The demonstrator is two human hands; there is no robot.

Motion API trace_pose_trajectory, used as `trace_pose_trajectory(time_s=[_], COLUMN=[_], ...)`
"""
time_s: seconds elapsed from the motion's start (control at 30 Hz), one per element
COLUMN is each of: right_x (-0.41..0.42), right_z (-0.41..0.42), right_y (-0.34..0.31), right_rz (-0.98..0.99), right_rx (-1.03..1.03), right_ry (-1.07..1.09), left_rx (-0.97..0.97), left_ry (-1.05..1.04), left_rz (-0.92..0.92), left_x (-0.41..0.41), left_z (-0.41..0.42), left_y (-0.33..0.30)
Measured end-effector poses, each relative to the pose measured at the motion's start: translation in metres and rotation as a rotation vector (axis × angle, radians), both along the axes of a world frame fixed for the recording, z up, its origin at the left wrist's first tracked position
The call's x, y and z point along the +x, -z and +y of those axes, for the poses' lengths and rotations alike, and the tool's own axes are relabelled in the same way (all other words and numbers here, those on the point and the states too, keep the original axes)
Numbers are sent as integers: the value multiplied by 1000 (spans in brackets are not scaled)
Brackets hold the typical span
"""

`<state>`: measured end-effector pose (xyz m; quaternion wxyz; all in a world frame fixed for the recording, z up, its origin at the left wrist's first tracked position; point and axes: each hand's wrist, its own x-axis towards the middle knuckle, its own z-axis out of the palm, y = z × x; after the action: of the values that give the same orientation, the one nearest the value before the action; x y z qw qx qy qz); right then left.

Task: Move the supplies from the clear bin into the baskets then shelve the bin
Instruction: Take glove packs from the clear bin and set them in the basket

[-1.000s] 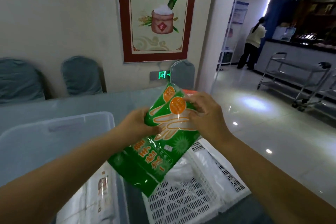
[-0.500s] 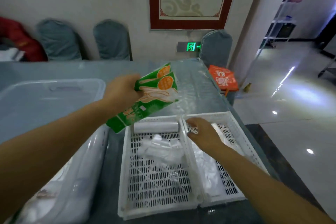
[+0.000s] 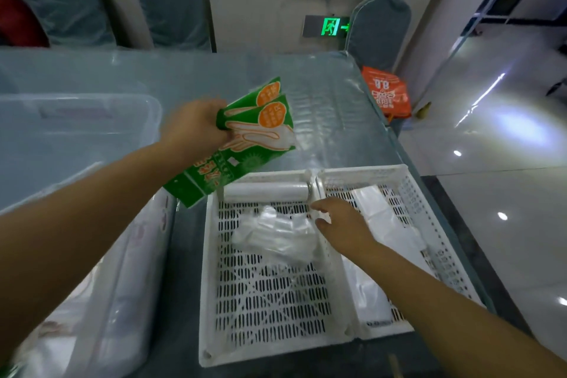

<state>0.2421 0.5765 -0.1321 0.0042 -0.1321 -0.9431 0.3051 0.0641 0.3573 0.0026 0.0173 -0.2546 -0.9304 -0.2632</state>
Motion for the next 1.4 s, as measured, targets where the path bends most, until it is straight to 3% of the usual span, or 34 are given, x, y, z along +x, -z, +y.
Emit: trace_pose_trajectory(time_s=[0.17, 0.37, 0.47, 0.67, 0.77, 0.97, 1.1, 1.27, 1.4], right_x=[-58, -111, -116, -90, -47, 28, 57, 57, 11], right_z=[-23, -32, -32, -27, -29, -49, -57, -53, -46], right_y=[10, 36, 42, 21, 10, 12, 29, 38, 36], right_rz=[-15, -113, -136, -35, 35, -107, -210, -262, -73], right_rx=[169, 615, 723, 633, 482, 338, 303, 326, 342], right_ry=[-146, -316, -348, -391, -384, -498, -595, -658, -517], left_rx=[1, -37, -29, 30, 30, -64, -194, -264, -279], left_ry=[-3, -24, -12, -8, 28, 212, 276, 243, 215], left_rz=[-3, -70, -115, -166, -210, -267, -207, -135, -103], left_x=[-28, -52, -60, -60, -56, -41, -34, -34, -38], left_z=[-2, -7, -7, -2, 1, 18, 40, 51, 55], left_y=[-1, 19, 25, 29, 34, 28, 31, 40, 51])
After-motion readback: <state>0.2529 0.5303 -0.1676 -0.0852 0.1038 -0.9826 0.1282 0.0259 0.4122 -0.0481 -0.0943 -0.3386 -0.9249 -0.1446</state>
